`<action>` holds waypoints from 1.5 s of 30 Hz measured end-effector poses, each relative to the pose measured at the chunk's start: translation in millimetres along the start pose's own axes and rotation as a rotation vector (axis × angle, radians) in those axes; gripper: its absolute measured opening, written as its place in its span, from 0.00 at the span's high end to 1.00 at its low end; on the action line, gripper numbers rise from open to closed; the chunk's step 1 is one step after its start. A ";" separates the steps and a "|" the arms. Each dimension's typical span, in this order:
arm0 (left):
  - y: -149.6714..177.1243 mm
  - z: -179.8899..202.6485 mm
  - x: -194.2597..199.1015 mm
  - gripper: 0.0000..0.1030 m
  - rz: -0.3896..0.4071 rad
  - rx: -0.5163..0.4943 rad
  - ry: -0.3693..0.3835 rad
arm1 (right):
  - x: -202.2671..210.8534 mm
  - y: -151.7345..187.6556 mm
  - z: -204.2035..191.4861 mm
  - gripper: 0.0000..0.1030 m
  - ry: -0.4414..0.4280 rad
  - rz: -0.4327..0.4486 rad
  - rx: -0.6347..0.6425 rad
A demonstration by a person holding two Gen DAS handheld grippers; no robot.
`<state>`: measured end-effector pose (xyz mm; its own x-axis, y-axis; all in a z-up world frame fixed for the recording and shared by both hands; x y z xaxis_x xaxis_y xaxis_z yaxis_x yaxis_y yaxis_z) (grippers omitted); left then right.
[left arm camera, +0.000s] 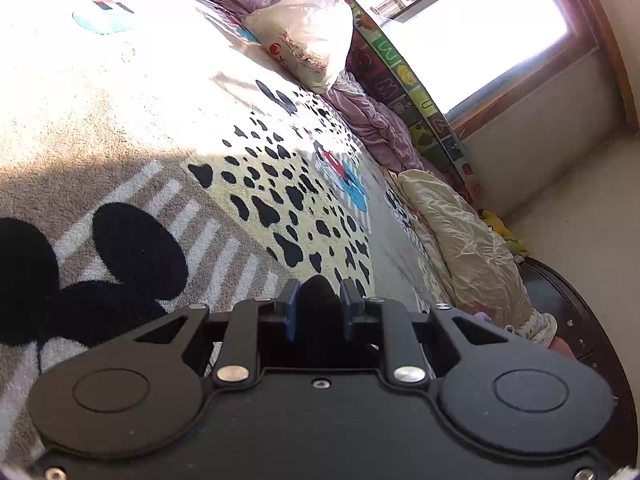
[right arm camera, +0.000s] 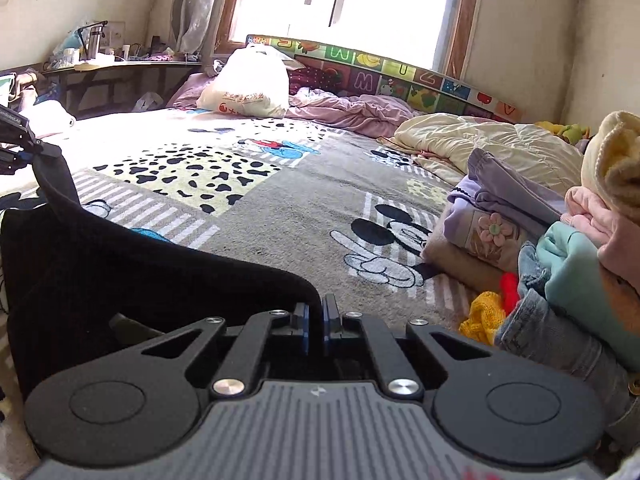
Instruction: Fold clothes
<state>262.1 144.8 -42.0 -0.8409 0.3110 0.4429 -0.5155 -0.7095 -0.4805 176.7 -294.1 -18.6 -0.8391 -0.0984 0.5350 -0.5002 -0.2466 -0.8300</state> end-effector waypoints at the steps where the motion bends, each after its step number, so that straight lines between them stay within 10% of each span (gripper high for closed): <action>1: 1.1 1.2 -0.3 0.39 0.001 -0.003 0.002 | -15.2 -6.7 8.5 0.92 0.038 -0.028 -0.038; 3: 10.1 4.1 8.2 0.39 0.011 -0.072 0.023 | -38.4 -15.8 22.7 0.41 0.114 -0.077 -0.111; 5: 22.8 -5.6 19.3 0.39 0.009 -0.109 -0.021 | -39.6 -14.7 28.3 0.30 0.107 -0.061 -0.168; 20: 63.1 -52.9 72.8 0.38 -0.041 -0.127 -0.171 | 63.4 132.4 21.7 0.29 -0.088 -0.165 -0.748; 25: 74.9 -44.7 70.1 0.39 -0.028 -0.213 -0.188 | 72.5 135.2 -8.1 0.33 -0.146 -0.200 -0.702; 28: 83.3 -41.2 63.8 0.72 -0.052 -0.266 -0.197 | 67.3 133.2 -18.0 0.36 -0.128 -0.201 -0.662; 32: 86.9 -39.6 65.5 0.90 -0.059 -0.258 -0.195 | 57.4 129.7 -11.8 0.88 -0.182 -0.192 -0.735; 40: 92.1 -27.6 138.9 0.91 -0.022 -0.148 -0.144 | 77.1 77.5 26.4 0.90 -0.197 0.011 -0.793; 44: 108.5 -49.9 126.7 0.86 -0.152 -0.124 -0.223 | 53.4 78.8 40.5 0.85 -0.179 -0.132 -0.755; 45: 106.9 -50.0 127.8 0.70 -0.144 -0.108 -0.217 | 40.6 88.3 42.1 0.78 -0.184 -0.211 -0.770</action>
<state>91.3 140.3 -74.6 -0.7088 0.2529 0.6585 -0.6516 -0.5924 -0.4739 107.5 -360.4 -63.5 -0.6961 -0.2973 0.6535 -0.7063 0.4468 -0.5491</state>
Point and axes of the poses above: each gripper's, at about its wrist camera, not at the fingertips, and x roughly against the way its jaws point, z to its right, y to its underside, the point moved 5 cm from there along -x, roughly the way its jaws point, and after that the axes turned 3 degrees about -z, right-handed, at the moved point
